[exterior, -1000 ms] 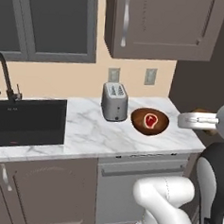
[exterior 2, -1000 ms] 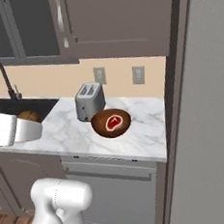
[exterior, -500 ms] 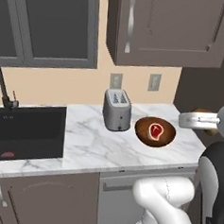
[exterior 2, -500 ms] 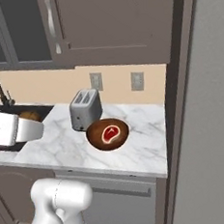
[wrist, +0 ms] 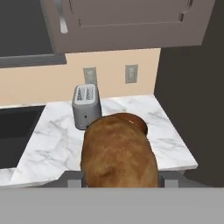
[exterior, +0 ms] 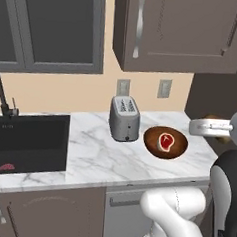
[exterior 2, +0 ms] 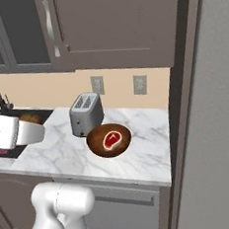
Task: Take the steak, potato, and peach from the freezer and place them in the bowl on the counter.
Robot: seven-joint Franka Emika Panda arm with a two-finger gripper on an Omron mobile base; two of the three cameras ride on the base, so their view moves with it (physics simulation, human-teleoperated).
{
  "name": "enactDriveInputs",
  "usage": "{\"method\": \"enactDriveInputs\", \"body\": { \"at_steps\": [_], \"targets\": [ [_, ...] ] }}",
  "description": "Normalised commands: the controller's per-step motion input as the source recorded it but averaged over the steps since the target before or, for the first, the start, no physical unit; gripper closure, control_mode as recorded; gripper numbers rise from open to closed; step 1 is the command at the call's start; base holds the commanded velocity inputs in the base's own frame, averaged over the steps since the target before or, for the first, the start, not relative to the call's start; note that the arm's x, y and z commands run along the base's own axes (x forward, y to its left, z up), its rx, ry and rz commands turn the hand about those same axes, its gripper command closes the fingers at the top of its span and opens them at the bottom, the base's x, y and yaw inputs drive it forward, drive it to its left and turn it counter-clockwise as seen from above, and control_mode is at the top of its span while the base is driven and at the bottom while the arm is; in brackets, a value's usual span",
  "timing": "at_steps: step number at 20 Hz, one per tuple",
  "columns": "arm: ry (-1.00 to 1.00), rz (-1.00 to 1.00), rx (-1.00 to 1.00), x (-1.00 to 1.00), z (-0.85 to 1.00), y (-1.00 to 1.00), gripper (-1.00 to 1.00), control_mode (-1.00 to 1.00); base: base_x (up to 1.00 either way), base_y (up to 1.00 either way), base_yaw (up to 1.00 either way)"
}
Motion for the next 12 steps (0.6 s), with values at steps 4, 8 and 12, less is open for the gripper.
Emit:
{"method": "enactDriveInputs", "body": {
  "at_steps": [4, 8, 12],
  "targets": [
    [0.01, 0.00, 0.03, 0.27, 0.00, -0.13, 1.00, -1.00, 0.17, -0.09, 0.00],
    [0.07, 0.00, 0.07, 0.73, -0.05, -0.30, 1.00, -1.00, 0.00, 0.00, 0.00],
    [0.20, 0.00, 0.11, 0.87, -0.27, -0.43, 1.00, -1.00, 0.00, 0.00, 0.00]
  ]
}}
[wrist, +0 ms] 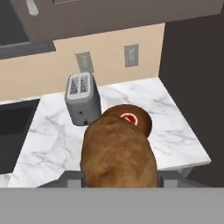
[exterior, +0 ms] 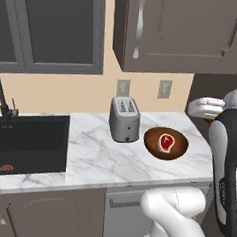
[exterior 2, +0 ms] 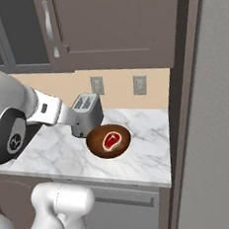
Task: Take the steak, potato, and peach from the freezer and place them in the bowl on the counter.
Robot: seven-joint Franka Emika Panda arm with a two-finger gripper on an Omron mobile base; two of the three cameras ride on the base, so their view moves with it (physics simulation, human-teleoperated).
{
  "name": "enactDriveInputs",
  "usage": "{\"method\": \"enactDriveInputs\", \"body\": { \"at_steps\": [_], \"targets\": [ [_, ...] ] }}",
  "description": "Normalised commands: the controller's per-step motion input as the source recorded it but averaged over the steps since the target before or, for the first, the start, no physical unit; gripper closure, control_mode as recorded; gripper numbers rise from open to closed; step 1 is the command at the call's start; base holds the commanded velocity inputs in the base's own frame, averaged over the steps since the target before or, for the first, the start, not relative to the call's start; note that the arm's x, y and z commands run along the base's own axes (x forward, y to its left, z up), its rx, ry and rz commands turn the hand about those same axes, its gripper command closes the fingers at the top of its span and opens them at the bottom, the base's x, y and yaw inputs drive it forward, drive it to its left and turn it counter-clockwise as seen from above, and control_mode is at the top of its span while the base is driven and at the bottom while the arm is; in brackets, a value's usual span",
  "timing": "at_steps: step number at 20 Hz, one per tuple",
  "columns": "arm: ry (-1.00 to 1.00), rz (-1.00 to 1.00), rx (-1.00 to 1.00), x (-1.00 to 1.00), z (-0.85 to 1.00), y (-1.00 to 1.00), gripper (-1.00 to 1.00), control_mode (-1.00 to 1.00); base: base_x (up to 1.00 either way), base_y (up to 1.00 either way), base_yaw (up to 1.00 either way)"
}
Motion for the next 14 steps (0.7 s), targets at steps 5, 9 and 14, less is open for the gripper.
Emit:
{"method": "enactDriveInputs", "body": {
  "at_steps": [5, 9, 14],
  "targets": [
    [0.24, 0.00, 0.06, 0.68, -0.60, -0.25, 1.00, -1.00, 0.00, 0.00, 0.00],
    [0.24, 0.00, 0.02, 0.70, -0.46, -0.11, 1.00, -1.00, 0.00, 0.00, 0.00],
    [0.18, 0.00, 0.00, 0.66, -0.60, 0.00, 1.00, -1.00, 0.00, 0.00, 0.00]
  ]
}}
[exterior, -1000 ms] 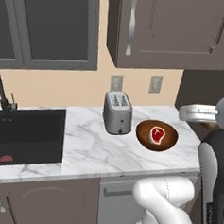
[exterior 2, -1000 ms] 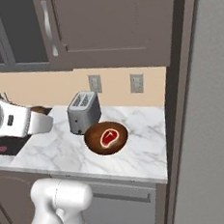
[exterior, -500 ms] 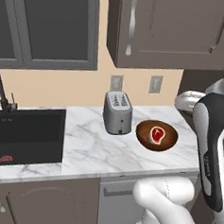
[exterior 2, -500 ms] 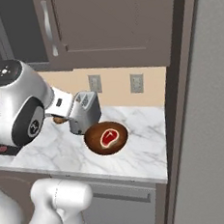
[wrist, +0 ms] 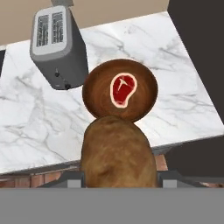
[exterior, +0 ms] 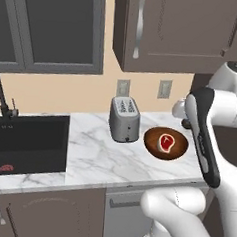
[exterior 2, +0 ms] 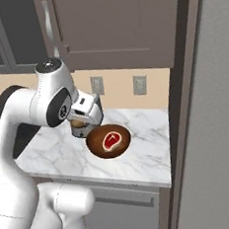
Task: Take the steak, potato, and peach from the freezer and place them in the bowl on the counter.
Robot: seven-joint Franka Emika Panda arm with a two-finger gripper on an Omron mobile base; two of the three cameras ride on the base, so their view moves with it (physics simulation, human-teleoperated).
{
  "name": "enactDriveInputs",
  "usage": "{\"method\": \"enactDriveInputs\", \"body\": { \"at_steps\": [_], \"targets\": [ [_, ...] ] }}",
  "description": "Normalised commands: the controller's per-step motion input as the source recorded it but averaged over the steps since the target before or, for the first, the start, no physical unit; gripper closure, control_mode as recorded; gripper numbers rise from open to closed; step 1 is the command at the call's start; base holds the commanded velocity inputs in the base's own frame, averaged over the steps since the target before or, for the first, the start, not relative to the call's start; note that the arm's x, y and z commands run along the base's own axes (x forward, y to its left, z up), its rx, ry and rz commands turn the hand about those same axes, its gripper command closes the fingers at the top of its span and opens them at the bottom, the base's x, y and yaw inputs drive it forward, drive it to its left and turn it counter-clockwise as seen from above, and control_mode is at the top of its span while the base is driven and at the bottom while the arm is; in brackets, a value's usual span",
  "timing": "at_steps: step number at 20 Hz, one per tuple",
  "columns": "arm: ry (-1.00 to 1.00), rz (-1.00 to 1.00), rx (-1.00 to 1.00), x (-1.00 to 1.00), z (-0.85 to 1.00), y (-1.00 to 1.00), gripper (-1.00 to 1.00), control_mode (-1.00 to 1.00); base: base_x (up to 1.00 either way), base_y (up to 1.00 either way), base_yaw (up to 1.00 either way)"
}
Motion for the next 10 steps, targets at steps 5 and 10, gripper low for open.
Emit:
{"method": "enactDriveInputs", "body": {
  "at_steps": [5, 10],
  "targets": [
    [0.06, 0.00, 0.00, 0.44, -0.69, 0.00, 1.00, -1.00, 0.00, 0.00, 0.00],
    [0.00, 0.00, 0.00, 0.41, -0.78, 0.00, 1.00, -1.00, 0.00, 0.00, 0.00]
  ]
}}
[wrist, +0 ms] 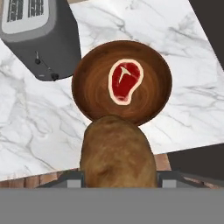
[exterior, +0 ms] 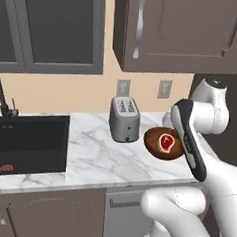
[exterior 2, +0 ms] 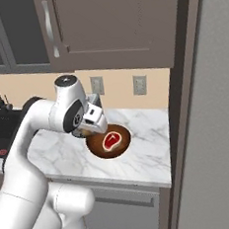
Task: Take the steak, potato, and peach from the freezer and place them in the bowl on the counter.
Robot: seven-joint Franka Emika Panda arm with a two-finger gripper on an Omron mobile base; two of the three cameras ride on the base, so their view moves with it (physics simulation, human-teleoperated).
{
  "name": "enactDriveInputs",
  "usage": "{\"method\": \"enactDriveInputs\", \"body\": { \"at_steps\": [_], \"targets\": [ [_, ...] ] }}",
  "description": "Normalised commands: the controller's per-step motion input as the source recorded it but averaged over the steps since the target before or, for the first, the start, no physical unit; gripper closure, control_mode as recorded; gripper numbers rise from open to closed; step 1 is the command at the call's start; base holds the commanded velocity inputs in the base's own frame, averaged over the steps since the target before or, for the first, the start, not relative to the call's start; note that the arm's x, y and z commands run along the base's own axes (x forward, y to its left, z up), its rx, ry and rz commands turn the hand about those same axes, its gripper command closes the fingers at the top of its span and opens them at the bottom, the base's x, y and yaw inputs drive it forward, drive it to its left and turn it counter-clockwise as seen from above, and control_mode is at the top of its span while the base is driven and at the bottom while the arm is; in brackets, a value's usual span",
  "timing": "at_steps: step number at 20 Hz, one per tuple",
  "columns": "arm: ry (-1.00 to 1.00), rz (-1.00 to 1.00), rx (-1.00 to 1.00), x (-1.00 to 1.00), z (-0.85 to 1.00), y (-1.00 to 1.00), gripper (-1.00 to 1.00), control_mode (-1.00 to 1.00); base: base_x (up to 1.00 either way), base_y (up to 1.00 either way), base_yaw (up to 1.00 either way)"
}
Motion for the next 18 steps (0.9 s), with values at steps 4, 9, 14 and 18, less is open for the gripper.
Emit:
{"method": "enactDriveInputs", "body": {
  "at_steps": [4, 9, 14, 18],
  "targets": [
    [-0.01, 0.00, 0.00, 0.49, -0.63, 0.00, 1.00, -1.00, 0.00, 0.00, 0.00],
    [-0.05, 0.00, 0.00, 0.60, -0.35, 0.00, 1.00, -1.00, 0.00, 0.00, 0.00],
    [0.00, 0.00, 0.00, 0.59, -0.17, 0.00, 1.00, -1.00, 0.00, 0.00, 0.00],
    [0.01, 0.00, 0.00, 0.49, -0.17, 0.00, 1.00, -1.00, 0.00, 0.00, 0.00]
  ]
}}
